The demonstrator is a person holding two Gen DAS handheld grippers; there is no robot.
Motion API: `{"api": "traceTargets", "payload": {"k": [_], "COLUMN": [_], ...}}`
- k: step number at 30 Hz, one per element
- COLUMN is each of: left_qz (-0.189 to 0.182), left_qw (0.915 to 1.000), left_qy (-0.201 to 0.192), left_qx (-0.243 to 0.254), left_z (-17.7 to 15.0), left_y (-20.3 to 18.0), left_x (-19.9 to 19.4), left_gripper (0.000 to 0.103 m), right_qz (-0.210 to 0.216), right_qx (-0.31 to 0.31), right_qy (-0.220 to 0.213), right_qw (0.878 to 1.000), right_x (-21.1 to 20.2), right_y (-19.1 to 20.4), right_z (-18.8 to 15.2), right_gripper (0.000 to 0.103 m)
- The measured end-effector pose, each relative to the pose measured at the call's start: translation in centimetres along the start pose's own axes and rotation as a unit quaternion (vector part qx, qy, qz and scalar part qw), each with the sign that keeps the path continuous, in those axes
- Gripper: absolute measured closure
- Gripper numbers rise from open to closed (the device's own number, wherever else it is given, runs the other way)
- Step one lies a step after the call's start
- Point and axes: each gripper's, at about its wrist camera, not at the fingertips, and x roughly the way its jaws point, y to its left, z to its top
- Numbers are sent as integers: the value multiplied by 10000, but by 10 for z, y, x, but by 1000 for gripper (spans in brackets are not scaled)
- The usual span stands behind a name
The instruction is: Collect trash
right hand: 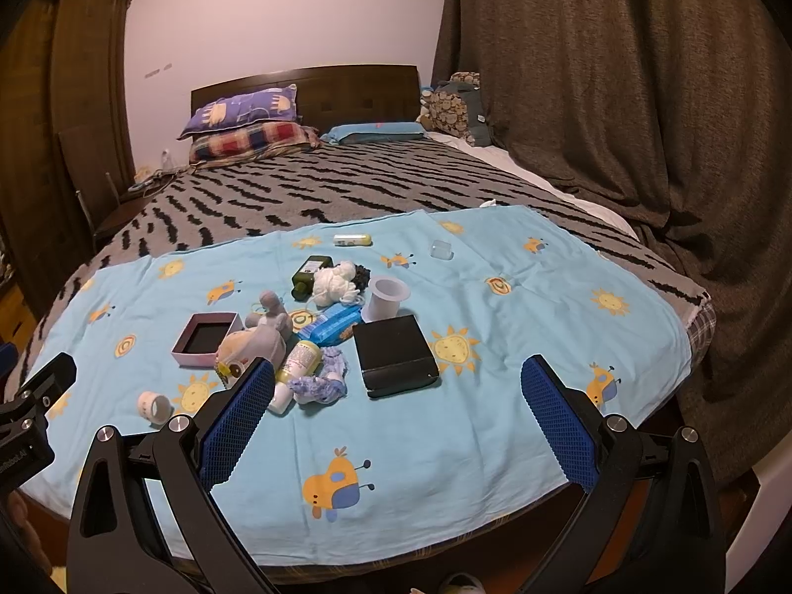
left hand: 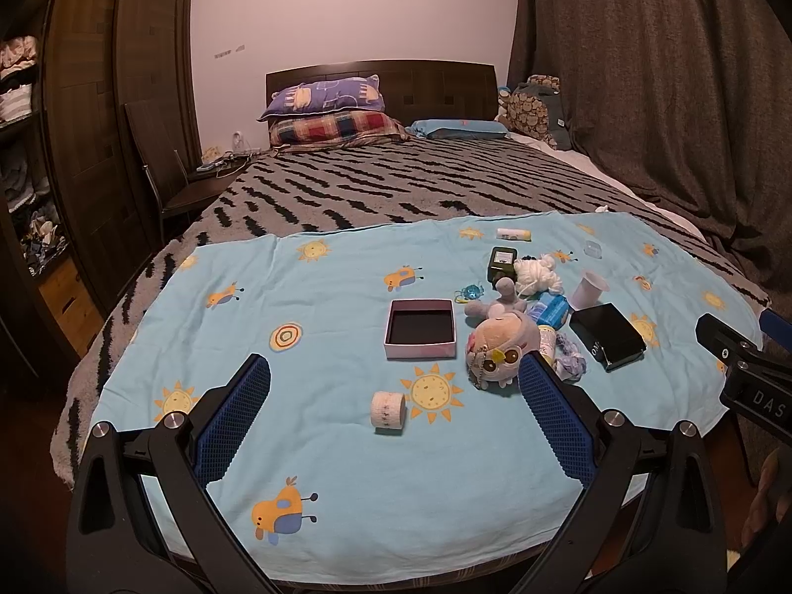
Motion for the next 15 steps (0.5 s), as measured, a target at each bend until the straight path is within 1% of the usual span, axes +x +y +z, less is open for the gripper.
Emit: {"api": "traceTargets", "payload": {"k": [15], "left_qz": [8], "left_qw": [10000], "left_qy": [-9], "left_qx": [1], "left_z": [3], "left_y": [2], "left_x": [-5], "left_gripper": [8], "right_qz": [9], "right_qx": [17], "right_qy": [-3], "right_qw": [10000], "right_x": [1], "right_y": [5], "right_z": [2], "right_gripper": [3]}}
